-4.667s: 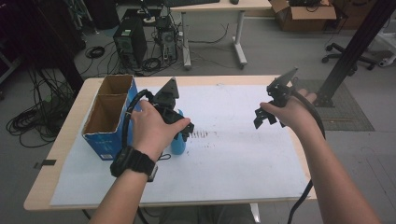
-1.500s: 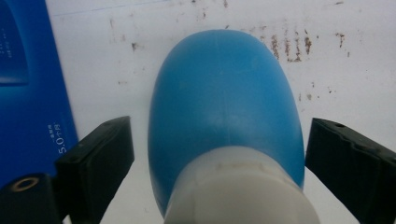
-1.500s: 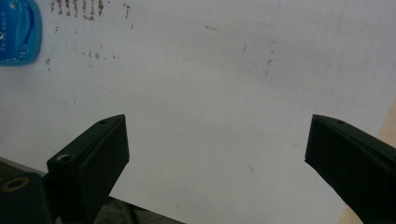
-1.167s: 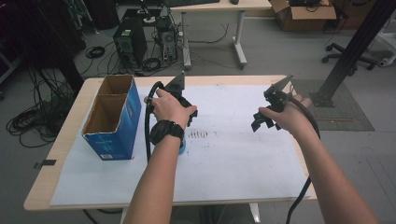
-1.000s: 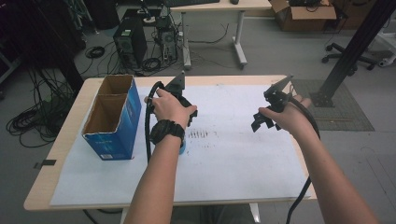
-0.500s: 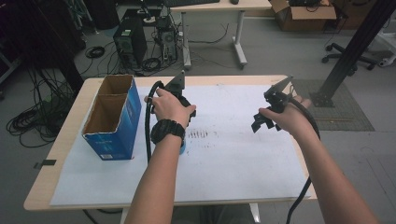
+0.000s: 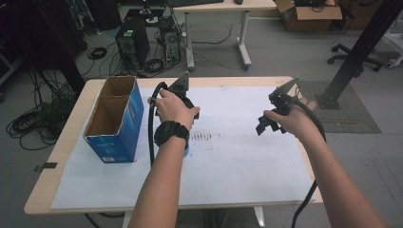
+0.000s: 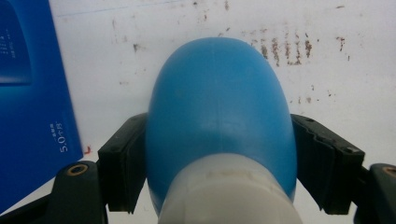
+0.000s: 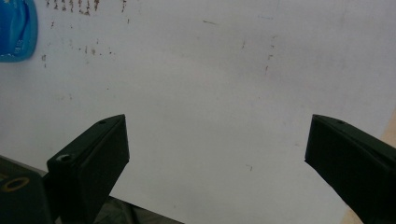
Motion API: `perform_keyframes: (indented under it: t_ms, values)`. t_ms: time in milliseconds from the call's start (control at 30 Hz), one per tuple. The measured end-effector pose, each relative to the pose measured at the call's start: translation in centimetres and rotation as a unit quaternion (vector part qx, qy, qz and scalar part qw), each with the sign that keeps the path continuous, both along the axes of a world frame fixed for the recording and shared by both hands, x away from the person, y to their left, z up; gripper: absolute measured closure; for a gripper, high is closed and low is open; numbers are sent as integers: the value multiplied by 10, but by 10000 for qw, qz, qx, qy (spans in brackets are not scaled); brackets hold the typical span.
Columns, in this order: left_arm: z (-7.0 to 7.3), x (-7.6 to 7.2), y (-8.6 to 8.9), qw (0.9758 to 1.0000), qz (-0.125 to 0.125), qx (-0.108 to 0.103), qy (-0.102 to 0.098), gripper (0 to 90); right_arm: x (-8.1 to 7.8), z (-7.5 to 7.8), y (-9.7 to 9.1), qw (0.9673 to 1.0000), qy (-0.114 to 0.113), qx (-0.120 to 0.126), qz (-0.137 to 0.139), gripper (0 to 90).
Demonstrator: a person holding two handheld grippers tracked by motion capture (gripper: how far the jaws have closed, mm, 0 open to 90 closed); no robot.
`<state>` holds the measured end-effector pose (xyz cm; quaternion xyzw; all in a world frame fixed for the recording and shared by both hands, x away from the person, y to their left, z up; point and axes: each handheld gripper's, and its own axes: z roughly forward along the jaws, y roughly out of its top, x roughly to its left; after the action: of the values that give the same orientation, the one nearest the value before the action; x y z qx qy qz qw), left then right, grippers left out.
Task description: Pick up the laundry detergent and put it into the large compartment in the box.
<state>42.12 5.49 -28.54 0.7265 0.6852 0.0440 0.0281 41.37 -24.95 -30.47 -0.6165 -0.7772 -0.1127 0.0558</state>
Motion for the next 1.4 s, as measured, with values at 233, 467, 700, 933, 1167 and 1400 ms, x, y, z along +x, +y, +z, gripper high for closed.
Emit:
perform_keyframes:
  t_ms: [233, 467, 700, 933, 1167, 1400]
  values:
    - [0, 0, 0, 10000, -4, -10, 35, 276, 0, -1, 0, 10000, 3, 8, 8, 63]
    - [1, 1, 0, 10000, 16, -21, 39, 300, 0, -2, -1, 10000, 6, 16, 6, 63]
    - [0, 1, -1, 10000, 59, 16, 70, 314, 0, -3, -2, 10000, 14, 24, 9, 63]
    - [0, 2, 0, 9999, 71, 42, 80, 337, 1, -5, -2, 10000, 22, 35, 34, 63]
    - [1, 2, 1, 9999, 75, 48, 70, 363, 1, -4, 0, 10000, 30, 39, 22, 64]
    - [1, 2, 1, 9999, 65, 55, 78, 365, 1, -4, 0, 10000, 29, 34, 40, 64]
